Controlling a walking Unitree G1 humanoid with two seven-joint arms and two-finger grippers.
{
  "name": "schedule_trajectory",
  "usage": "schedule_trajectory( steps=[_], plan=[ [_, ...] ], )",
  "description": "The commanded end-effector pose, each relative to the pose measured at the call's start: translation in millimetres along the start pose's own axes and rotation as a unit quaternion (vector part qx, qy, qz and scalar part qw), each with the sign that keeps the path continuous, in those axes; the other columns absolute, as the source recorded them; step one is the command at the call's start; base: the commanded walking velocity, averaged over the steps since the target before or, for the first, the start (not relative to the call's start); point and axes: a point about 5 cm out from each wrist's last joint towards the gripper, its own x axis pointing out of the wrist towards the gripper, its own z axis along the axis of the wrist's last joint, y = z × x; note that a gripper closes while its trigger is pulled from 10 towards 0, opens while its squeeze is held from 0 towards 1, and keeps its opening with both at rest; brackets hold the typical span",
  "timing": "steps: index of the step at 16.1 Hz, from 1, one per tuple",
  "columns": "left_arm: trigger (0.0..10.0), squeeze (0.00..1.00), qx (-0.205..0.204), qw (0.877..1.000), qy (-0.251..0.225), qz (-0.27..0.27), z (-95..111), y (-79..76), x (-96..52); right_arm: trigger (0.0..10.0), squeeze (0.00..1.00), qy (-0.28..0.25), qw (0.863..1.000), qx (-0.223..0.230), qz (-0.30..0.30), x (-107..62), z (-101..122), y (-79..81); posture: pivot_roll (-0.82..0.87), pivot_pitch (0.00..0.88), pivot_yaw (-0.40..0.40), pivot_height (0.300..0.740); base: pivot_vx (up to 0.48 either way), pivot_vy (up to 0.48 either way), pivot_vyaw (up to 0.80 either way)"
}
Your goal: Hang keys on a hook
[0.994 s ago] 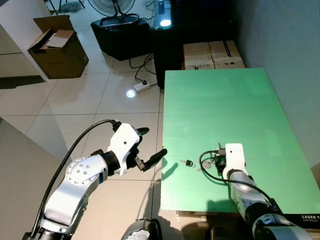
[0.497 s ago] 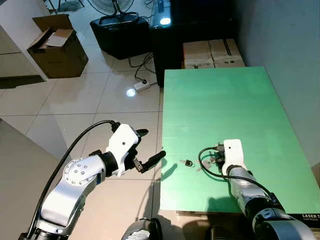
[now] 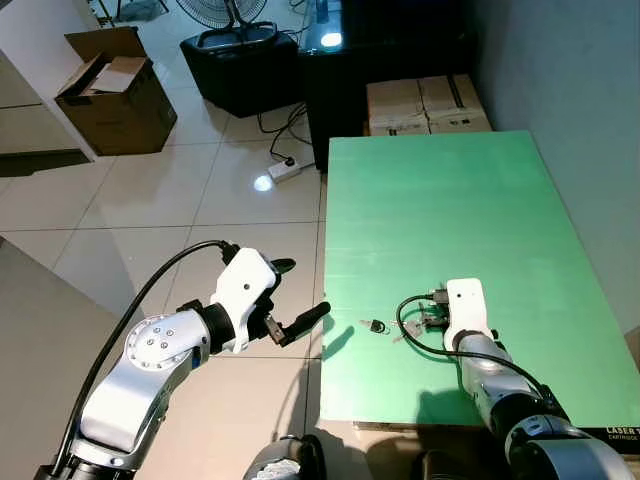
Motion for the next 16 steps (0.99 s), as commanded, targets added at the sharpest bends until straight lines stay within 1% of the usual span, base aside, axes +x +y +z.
schedule_trajectory(
  steps=[1, 9, 11, 14, 15, 16],
  plan=[
    [10.0, 0.0, 0.006, 1.0, 0.002, 0.0, 2.6, 2.3, -3.7, 0.0, 0.0, 0.021, 1.0, -0.002, 0.009, -1.9, -9.1, 3.4, 0.09, 0.138, 0.175, 0.74, 0.0, 0.0, 0.0],
    [10.0, 0.0, 0.012, 1.0, 0.003, -0.002, 4.2, 5.1, -3.9, 0.0, 0.0, 0.023, 1.0, 0.002, 0.009, -2.7, -11.5, 5.5, 0.09, 0.134, 0.186, 0.74, 0.0, 0.0, 0.0],
    [10.0, 0.0, 0.012, 1.0, 0.003, -0.003, 3.7, 4.8, -3.3, 0.0, 0.0, 0.008, 1.0, 0.003, -0.018, -3.9, -11.2, 2.0, 0.08, 0.128, 0.189, 0.74, 0.0, 0.0, 0.0],
    [10.0, 0.0, 0.012, 1.0, 0.001, -0.008, 2.5, 2.4, 0.3, 0.0, 0.0, -0.04, 0.996, 0.032, -0.068, -11.3, -14.7, -1.6, 0.06, 0.112, 0.187, 0.74, 0.0, 0.0, 0.0],
    [10.0, 0.0, 0.014, 1.0, 0.0, -0.008, 2.6, 2.4, 0.9, 0.0, 0.0, -0.071, 0.994, 0.039, -0.073, -14.6, -12.4, -1.9, 0.05, 0.104, 0.183, 0.74, 0.0, 0.0, 0.0],
    [10.0, 0.0, 0.014, 1.0, -0.001, -0.008, 2.1, 2.3, 1.4, 0.0, 0.0, -0.096, 0.991, 0.036, -0.081, -18.4, -11.0, -2.2, 0.05, 0.1, 0.179, 0.74, 0.0, 0.0, 0.0]
  ],
)
